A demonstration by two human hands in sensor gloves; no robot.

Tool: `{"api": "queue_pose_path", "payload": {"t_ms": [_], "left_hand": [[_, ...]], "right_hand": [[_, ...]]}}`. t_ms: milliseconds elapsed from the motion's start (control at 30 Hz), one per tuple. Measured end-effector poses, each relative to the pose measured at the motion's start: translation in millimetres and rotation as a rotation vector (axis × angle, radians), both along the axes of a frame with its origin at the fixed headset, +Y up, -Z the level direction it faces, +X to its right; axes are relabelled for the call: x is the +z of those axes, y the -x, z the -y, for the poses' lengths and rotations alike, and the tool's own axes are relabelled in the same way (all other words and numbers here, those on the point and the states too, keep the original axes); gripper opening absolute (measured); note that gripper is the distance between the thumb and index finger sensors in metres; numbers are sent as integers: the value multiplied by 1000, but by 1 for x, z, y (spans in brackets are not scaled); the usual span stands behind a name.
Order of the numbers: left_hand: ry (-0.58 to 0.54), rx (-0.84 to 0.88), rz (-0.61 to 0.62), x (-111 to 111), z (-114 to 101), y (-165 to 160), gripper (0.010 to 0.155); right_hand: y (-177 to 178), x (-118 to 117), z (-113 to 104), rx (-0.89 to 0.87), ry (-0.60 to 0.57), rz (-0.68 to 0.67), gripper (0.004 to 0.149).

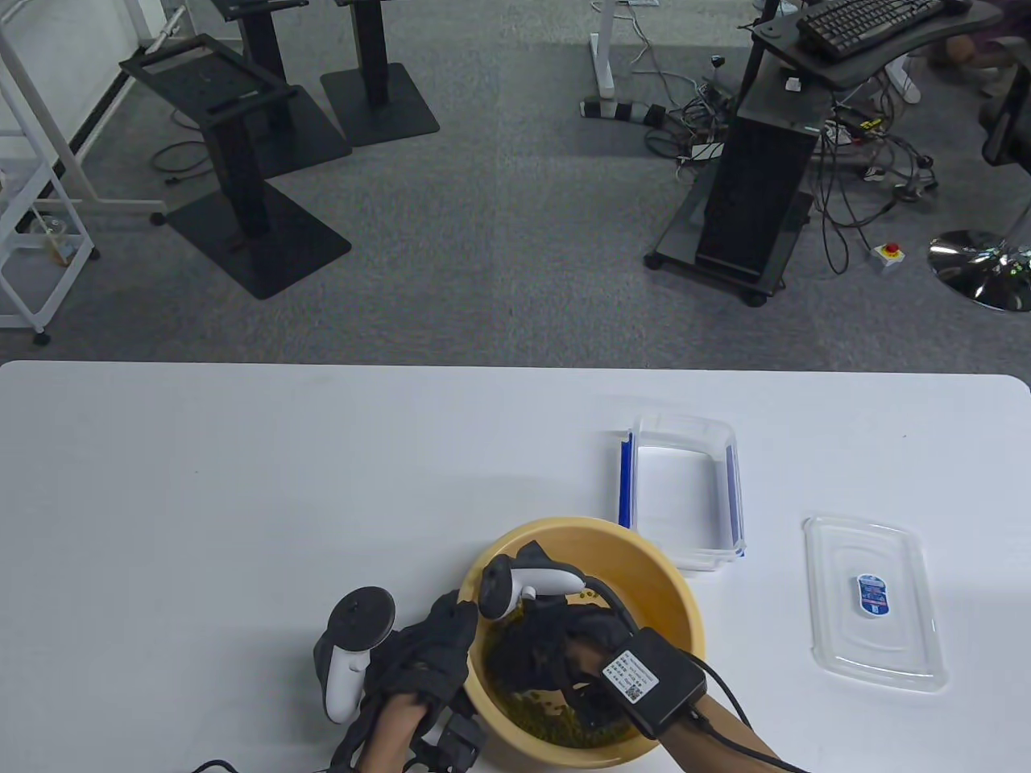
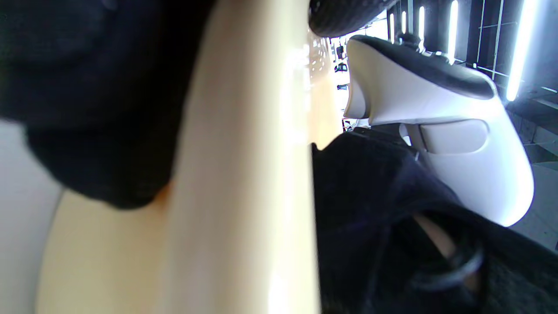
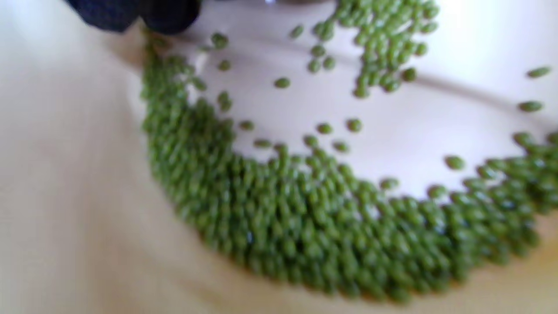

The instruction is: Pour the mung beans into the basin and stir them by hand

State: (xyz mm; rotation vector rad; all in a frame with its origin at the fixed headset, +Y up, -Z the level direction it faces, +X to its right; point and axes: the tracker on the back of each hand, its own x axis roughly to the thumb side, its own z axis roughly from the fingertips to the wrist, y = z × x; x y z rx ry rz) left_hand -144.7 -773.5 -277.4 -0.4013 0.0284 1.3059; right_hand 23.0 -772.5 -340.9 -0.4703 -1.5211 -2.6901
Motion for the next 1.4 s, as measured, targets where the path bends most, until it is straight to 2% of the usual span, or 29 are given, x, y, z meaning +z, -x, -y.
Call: {"api": "queue_pose_path", "payload": {"t_ms": [300,533,700,833,867,933,1167,1233,1400], "left_hand": [[1,1,0,0,0,0,65],[1,0,-2,0,0,0,65],[0,-1,-2,0,0,0,66],[-1,-6,-2,0,0,0,66],[-1,-6,-3,0,0,0,65],[-1,-2,-3,0,0,0,65],[-2,-2,0,0,0,0,66],[-3,-3,0,0,0,0,65],[-2,-1,1,0,0,0,66]], "right_hand": [[-42,-31,-1,177,-86,178,70],[-74,-27,-7,172,-121,179,70],[-74,0,-5,223,53,145,74],[-57,24,-2,147,230,106,75],[-51,28,0,67,312,108,73],[-39,34,4,40,509,149,71],[-14,20,0,-16,455,160,66],[-8,11,-1,-27,382,145,65],[-3,-11,-1,-8,101,109,63]]}}
